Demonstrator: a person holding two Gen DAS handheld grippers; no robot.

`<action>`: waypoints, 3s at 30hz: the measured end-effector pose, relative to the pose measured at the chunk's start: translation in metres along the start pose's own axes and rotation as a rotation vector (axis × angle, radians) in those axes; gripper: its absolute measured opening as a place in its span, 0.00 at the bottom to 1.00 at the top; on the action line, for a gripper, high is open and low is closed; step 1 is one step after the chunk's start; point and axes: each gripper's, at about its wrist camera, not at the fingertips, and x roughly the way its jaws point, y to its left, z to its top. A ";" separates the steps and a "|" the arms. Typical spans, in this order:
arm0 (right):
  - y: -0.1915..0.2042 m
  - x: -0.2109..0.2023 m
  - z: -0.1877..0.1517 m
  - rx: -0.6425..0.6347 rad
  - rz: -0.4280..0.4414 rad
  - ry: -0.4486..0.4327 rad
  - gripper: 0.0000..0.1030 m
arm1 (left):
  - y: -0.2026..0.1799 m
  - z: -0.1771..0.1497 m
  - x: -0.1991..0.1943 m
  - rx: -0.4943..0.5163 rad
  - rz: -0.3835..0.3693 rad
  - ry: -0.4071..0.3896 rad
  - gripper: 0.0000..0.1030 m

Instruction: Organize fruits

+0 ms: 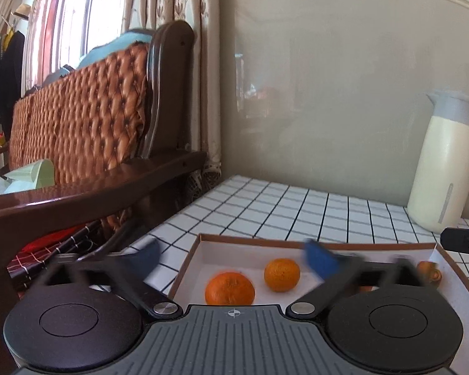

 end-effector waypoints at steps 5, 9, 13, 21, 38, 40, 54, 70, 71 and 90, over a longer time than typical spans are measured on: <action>-0.001 -0.004 -0.002 0.005 -0.002 -0.003 0.94 | -0.008 -0.001 -0.003 0.029 -0.024 0.004 1.00; 0.000 -0.005 -0.001 0.014 0.001 0.000 0.94 | -0.004 -0.002 -0.005 0.024 -0.020 0.009 1.00; 0.003 -0.001 0.000 0.006 0.008 0.012 0.94 | 0.001 -0.001 -0.006 -0.002 -0.009 0.007 1.00; 0.006 -0.006 0.002 0.001 0.016 0.002 0.94 | -0.003 -0.001 -0.011 0.020 -0.016 0.013 1.00; 0.015 -0.099 0.019 0.001 0.021 -0.068 0.94 | -0.011 0.015 -0.107 -0.022 -0.047 -0.016 1.00; 0.018 -0.127 0.018 -0.003 0.017 -0.082 0.94 | -0.008 0.015 -0.132 -0.033 -0.079 -0.022 1.00; 0.033 -0.290 -0.014 -0.041 -0.058 -0.142 0.94 | 0.011 -0.024 -0.289 -0.023 -0.128 -0.042 1.00; -0.005 -0.289 -0.094 0.019 -0.138 -0.111 0.94 | -0.012 -0.087 -0.294 0.005 -0.154 -0.054 1.00; -0.005 -0.285 -0.098 0.020 -0.138 -0.105 0.94 | -0.011 -0.088 -0.294 0.001 -0.158 -0.055 1.00; -0.004 -0.280 -0.127 0.038 -0.168 -0.098 0.94 | -0.016 -0.091 -0.295 0.006 -0.174 -0.062 1.00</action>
